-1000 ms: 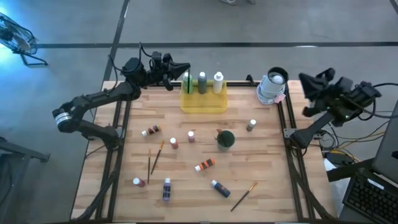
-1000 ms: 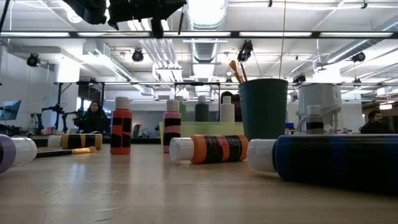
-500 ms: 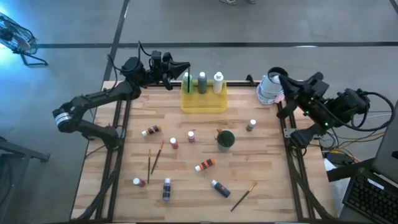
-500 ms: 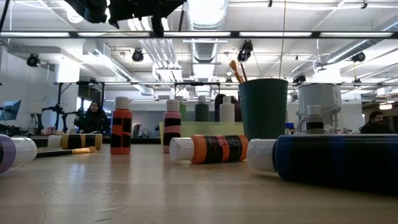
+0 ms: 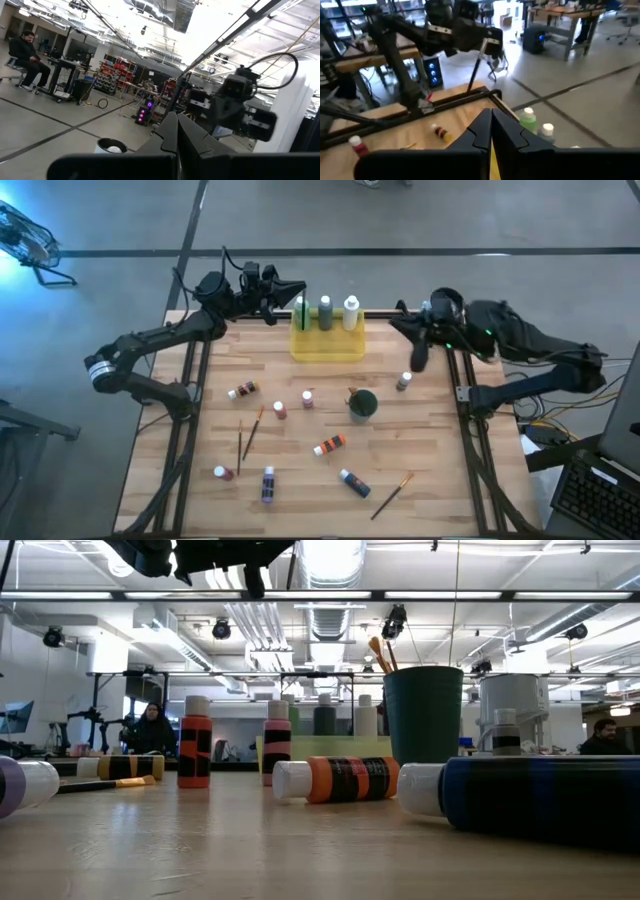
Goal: Pick & Place Paint Supplies
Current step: Put the silver paint brush into the green cup
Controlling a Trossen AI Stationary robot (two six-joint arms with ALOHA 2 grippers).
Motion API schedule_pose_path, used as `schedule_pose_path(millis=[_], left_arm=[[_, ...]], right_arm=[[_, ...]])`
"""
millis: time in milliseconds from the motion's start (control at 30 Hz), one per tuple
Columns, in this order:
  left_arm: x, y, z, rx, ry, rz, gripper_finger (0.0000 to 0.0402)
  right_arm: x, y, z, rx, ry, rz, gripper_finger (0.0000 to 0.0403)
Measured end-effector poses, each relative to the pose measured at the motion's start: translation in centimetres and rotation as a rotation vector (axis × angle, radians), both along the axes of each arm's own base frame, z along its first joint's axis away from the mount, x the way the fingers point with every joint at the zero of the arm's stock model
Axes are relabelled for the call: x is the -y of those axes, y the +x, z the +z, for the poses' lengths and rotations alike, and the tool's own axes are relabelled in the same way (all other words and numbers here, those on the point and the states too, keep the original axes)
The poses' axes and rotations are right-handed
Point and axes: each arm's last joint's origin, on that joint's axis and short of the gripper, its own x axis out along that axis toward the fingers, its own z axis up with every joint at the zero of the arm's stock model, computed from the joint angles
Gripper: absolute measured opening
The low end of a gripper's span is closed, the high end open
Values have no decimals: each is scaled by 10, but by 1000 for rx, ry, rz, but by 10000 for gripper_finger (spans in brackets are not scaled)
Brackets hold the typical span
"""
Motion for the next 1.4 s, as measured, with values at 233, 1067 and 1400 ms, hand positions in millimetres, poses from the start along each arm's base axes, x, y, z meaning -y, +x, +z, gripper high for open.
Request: schedule_pose_path(millis=[233, 1067, 1400], left_arm=[[0, 0, 0, 0, 3, 1, 0], [12, 26, 5, 101, 84, 27, 0], [1, 57, 14, 94, 137, -63, 0]], right_arm=[[32, 27, -1, -30, -67, -110, 8], [66, 110, -18, 120, 66, 73, 142], [67, 112, -14, 135, 81, 71, 203]])
